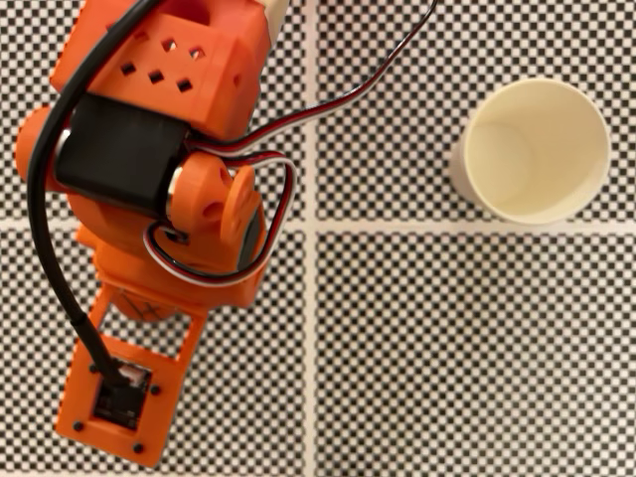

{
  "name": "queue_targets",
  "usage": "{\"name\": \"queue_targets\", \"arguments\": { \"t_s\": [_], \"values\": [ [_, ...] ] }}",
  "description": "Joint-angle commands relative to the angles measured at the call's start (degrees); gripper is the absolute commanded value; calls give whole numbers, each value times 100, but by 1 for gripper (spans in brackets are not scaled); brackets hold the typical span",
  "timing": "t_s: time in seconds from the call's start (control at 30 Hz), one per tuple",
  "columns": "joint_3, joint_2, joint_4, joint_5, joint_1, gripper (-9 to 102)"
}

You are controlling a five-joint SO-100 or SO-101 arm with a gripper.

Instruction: Grasp basketball and place into cup.

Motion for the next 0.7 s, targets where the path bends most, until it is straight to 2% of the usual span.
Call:
{"name": "queue_targets", "arguments": {
  "t_s": [0.0, 0.1, 0.23, 0.27, 0.67],
  "values": [
    [-352, 0, 18, -44, 97, 57],
    [-677, -255, 132, -123, 167, 59],
    [-2795, -1591, 1485, -281, 255, 58],
    [-3006, -1723, 1582, -325, 264, 57],
    [-3349, -2373, 1573, 18, 299, 56]
  ]
}}
